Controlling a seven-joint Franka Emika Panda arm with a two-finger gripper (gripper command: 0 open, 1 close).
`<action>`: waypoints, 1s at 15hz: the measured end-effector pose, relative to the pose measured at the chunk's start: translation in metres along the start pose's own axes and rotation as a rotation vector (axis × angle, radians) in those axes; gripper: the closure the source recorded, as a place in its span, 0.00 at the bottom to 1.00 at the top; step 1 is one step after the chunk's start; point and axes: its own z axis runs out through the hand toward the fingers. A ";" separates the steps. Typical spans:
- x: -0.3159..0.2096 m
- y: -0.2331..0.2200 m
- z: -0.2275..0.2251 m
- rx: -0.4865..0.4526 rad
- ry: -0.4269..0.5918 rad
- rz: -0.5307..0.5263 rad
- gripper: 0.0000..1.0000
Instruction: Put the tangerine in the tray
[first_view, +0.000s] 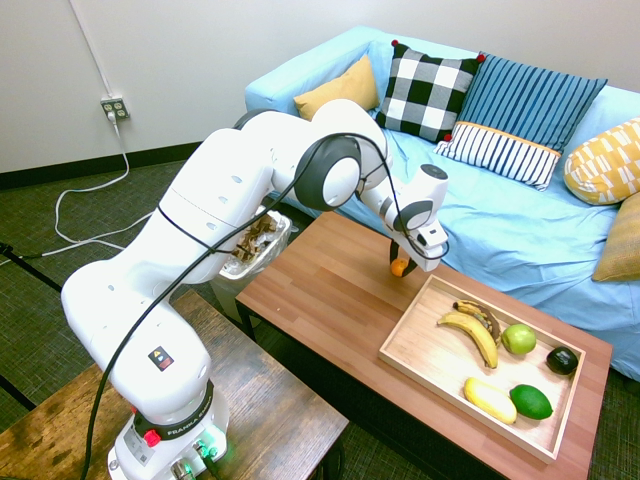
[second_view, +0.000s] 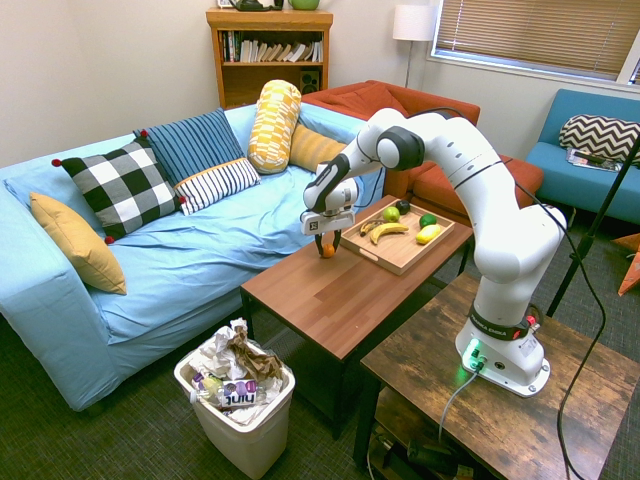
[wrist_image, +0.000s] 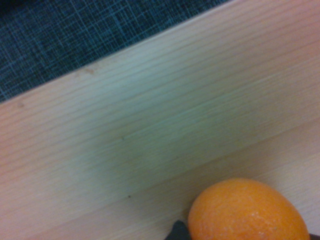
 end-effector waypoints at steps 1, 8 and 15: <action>0.000 0.000 -0.001 0.001 0.000 0.000 1.00; 0.007 0.043 -0.079 0.055 0.071 0.028 1.00; 0.045 0.210 -0.127 0.033 0.123 0.162 1.00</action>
